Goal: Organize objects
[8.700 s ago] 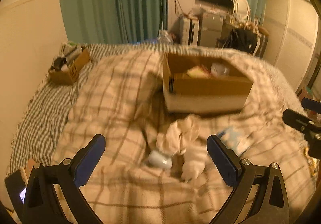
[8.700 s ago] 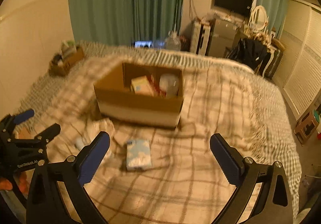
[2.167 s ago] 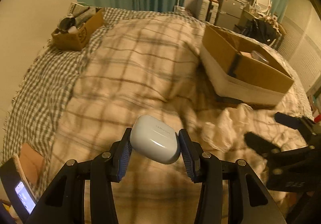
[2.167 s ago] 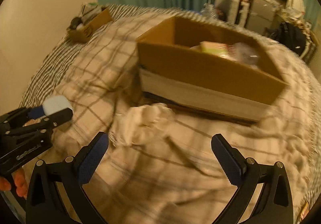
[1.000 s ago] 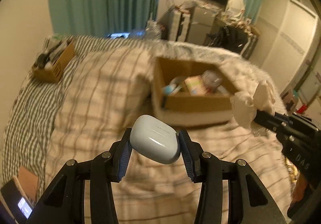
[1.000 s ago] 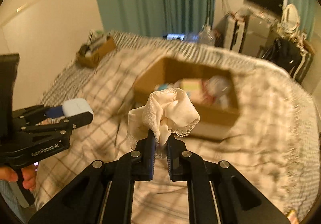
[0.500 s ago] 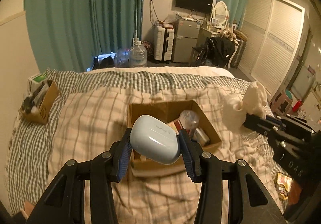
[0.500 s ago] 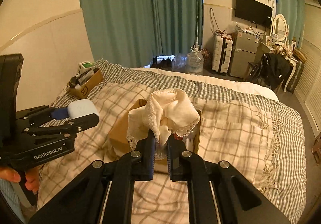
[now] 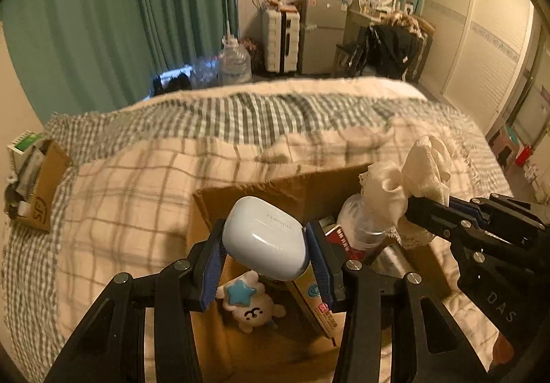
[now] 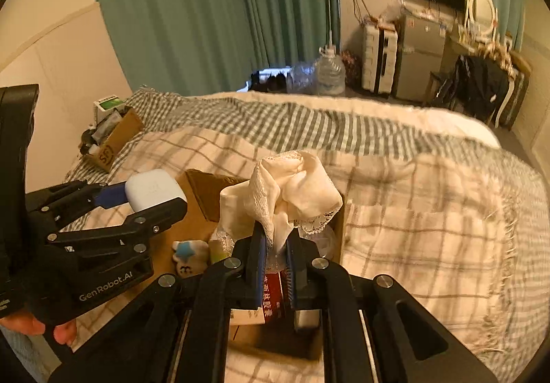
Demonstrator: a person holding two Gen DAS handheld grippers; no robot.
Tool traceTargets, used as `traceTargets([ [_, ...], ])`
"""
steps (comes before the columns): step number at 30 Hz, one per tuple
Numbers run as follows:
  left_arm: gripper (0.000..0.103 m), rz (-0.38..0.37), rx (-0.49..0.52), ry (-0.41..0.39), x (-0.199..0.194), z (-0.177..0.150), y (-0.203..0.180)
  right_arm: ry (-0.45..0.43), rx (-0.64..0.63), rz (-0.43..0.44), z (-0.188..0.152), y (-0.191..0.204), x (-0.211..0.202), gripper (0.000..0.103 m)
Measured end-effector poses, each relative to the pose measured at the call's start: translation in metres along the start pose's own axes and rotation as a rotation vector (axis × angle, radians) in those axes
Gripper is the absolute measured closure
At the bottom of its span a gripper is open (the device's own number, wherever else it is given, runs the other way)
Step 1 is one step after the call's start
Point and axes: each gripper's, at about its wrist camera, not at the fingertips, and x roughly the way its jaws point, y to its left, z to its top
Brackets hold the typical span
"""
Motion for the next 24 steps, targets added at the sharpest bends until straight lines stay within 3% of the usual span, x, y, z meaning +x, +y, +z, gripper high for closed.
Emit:
traceTargets([
  [8,0.056,-0.023,-0.012,0.071,0.039,-0.017,0.002,0.035,-0.003,0.030,-0.019,-0.005,0.022,0.090],
  [11,0.054,-0.047,-0.027,0.095,0.039,-0.017,0.002,0.022,0.004,0.020,-0.018,-0.007,0.014,0.072],
  [12,0.054,-0.046,-0.030,0.099,0.038,-0.016,0.003,0.011,0.013,0.011,-0.016,-0.008,0.011,0.062],
  [13,0.047,-0.041,-0.032,0.101,0.034,-0.015,0.003,0.000,0.025,0.003,-0.014,-0.009,0.007,0.051],
  [16,0.022,-0.011,-0.033,0.047,0.011,-0.010,0.004,-0.034,0.052,-0.014,-0.008,-0.013,-0.011,0.043],
  [19,0.010,0.001,-0.030,-0.022,-0.022,-0.005,0.004,-0.063,0.058,-0.045,-0.002,-0.013,-0.035,0.031],
  [24,0.001,0.024,-0.021,-0.121,-0.084,0.003,-0.001,-0.141,0.074,-0.101,0.006,-0.008,-0.090,0.014],
])
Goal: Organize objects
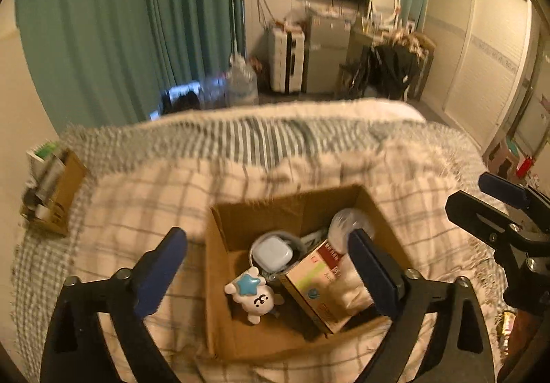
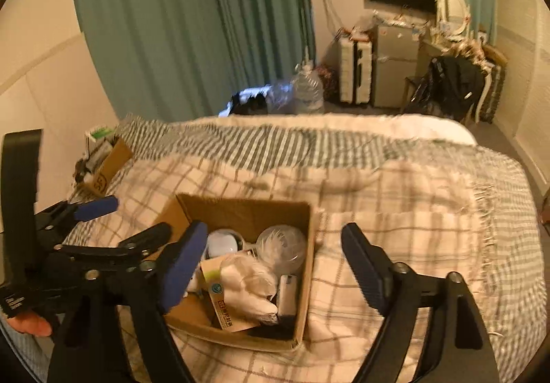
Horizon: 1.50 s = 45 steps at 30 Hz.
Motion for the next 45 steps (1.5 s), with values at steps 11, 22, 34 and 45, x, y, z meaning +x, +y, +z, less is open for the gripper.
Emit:
traceTargets([
  [11,0.000,0.035,0.003,-0.261,-0.153,0.004,-0.010,-0.208,0.005,-0.086,0.008,0.013,-0.144,0.000],
  [22,0.000,0.043,0.009,-0.428,-0.212,-0.046,-0.028,-0.335,-0.004,-0.181,-0.032,0.006,-0.214,0.000],
  [34,0.000,0.090,-0.066,-0.410,-0.145,-0.118,-0.034,-0.336,-0.030,-0.192,-0.109,0.008,-0.154,0.000],
  [45,0.000,0.121,-0.079,-0.338,-0.105,-0.152,-0.030,-0.253,-0.036,-0.184,-0.137,-0.001,-0.095,0.000],
])
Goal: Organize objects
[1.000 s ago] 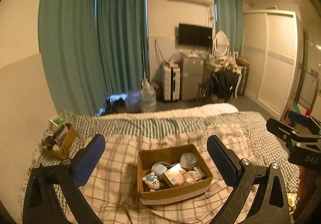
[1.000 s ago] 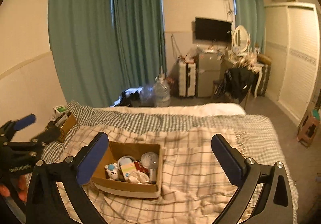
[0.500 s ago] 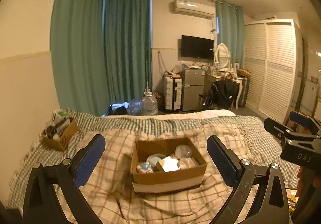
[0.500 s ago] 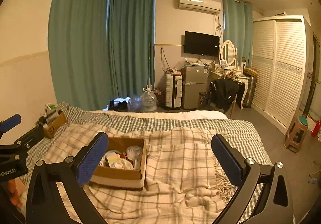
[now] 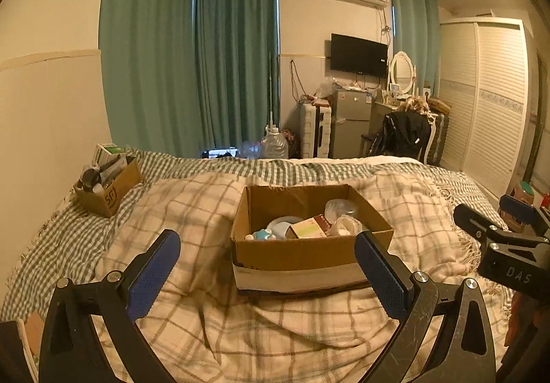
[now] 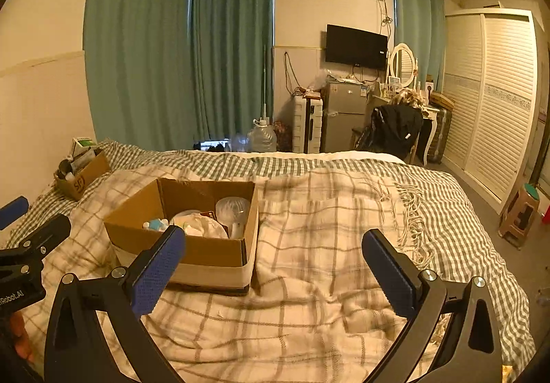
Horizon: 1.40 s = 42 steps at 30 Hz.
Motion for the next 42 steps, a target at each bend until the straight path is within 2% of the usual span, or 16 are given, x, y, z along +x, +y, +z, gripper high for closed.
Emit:
traceTargets([
  [15,0.000,-0.011,0.028,0.006,-0.004,0.003,-0.007,-0.016,-0.003,0.000,0.005,0.000,-0.012,0.000],
  [42,0.000,-0.001,0.012,0.022,-0.006,0.002,-0.003,-0.010,-0.013,0.004,0.007,0.005,-0.013,0.000],
])
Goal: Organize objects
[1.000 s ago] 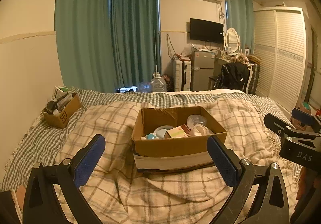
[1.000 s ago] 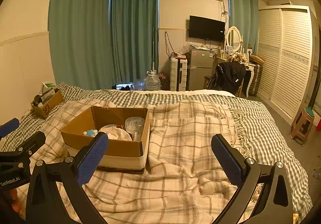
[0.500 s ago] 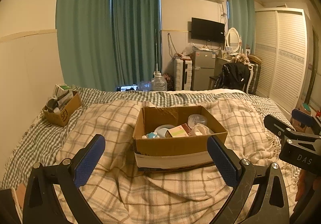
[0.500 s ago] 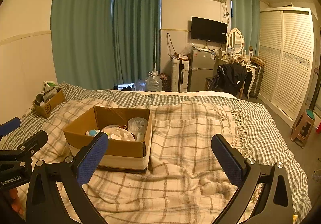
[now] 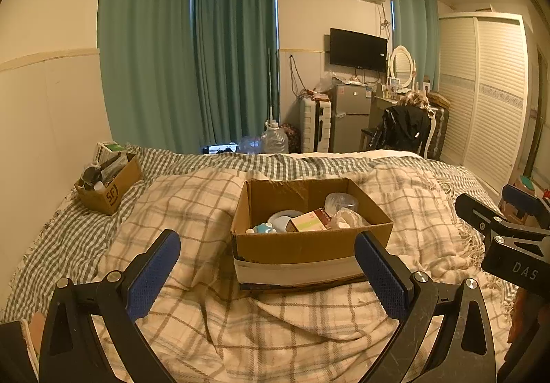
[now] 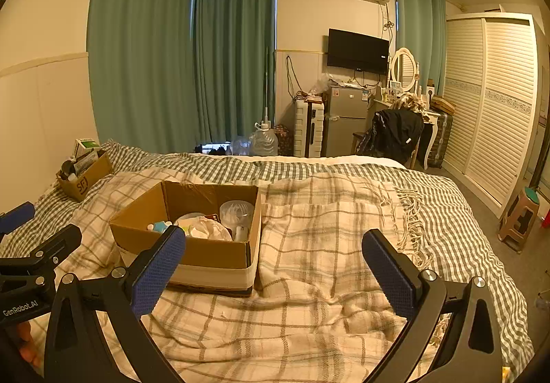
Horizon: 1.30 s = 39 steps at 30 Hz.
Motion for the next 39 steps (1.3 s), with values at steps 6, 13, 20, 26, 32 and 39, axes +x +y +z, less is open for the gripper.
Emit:
traceTargets([
  [6,0.000,0.000,-0.004,0.001,0.0003,-0.0004,0.0008,0.002,-0.001,0.004,0.0005,0.0008,-0.0007,0.000],
  [13,0.000,0.009,0.000,0.000,0.0003,-0.0015,0.0004,-0.003,0.002,0.005,0.0009,-0.0005,-0.0024,0.000],
  [20,0.000,0.016,0.012,-0.003,-0.0008,-0.0031,-0.0008,0.004,0.000,0.000,-0.0002,-0.0016,0.0001,0.000],
  [26,0.000,0.008,0.003,0.004,-0.0001,-0.0026,0.0008,0.006,-0.003,0.002,-0.0007,-0.0016,0.0002,0.000],
  [32,0.000,0.007,0.002,0.008,0.0007,-0.0017,0.0014,0.005,-0.001,0.003,-0.0012,-0.0029,-0.0003,0.000],
  [39,0.000,0.007,0.004,0.007,0.0004,-0.0009,0.0021,0.009,-0.006,0.002,-0.0008,-0.0009,0.0005,0.000],
])
